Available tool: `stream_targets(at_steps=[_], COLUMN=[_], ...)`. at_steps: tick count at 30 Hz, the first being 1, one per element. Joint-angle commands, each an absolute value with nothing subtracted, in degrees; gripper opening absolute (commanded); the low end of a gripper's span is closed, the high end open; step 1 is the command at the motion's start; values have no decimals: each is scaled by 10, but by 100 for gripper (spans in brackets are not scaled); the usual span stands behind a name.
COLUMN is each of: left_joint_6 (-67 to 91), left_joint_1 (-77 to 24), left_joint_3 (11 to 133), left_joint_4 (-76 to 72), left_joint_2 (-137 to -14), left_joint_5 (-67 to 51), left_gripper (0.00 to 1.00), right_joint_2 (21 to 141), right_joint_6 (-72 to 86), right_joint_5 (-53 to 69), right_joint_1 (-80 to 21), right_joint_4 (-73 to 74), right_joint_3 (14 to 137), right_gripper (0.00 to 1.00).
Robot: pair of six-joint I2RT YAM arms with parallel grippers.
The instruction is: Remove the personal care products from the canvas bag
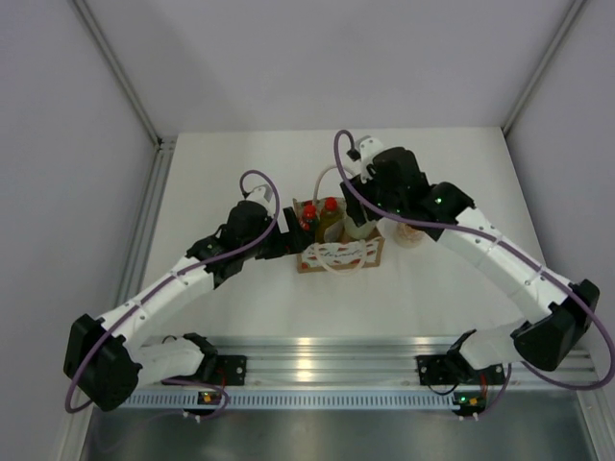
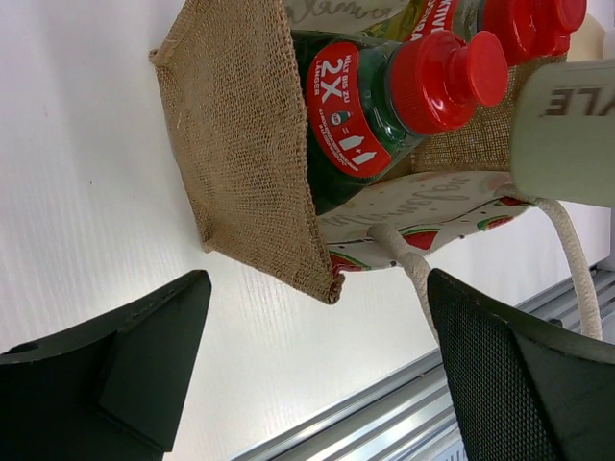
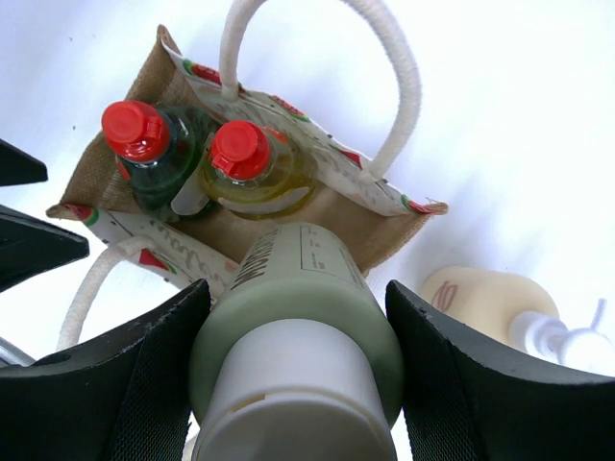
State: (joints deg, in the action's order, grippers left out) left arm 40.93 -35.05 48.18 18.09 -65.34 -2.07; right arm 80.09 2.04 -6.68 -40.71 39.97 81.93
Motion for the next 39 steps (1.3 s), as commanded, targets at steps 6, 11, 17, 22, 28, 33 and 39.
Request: stream_targets(at_steps=[6, 11, 17, 22, 28, 33, 39], left_joint_6=[420, 420, 421, 424, 426, 424, 427], left_joint_1=[-353, -353, -353, -353, -357, -359, -359], left_joint_3=[475, 474, 473, 471, 471, 468, 467], left_joint_4=[156, 156, 157, 156, 156, 158, 156], left_joint_2=[-641, -638, -634, -627, -622, -618, -618], left_joint_5=[-21, -23, -26, -30, -33, -32, -31], left_gripper=[98, 98, 98, 98, 98, 98, 98], right_joint_2=[702, 669, 624, 584, 538, 501, 484], right_joint_6=[42, 61, 85, 106, 133, 154, 173], right_joint_5=[-137, -156, -163, -211, -270, -286, -282], right_joint_1=[-396, -374, -338, -318, -310, -310, -310], right_joint_4=[370, 371, 370, 366, 330, 291, 265], right_joint_3=[872, 855, 797, 739, 624, 552, 487], right_gripper=[0, 0, 0, 0, 0, 0, 0])
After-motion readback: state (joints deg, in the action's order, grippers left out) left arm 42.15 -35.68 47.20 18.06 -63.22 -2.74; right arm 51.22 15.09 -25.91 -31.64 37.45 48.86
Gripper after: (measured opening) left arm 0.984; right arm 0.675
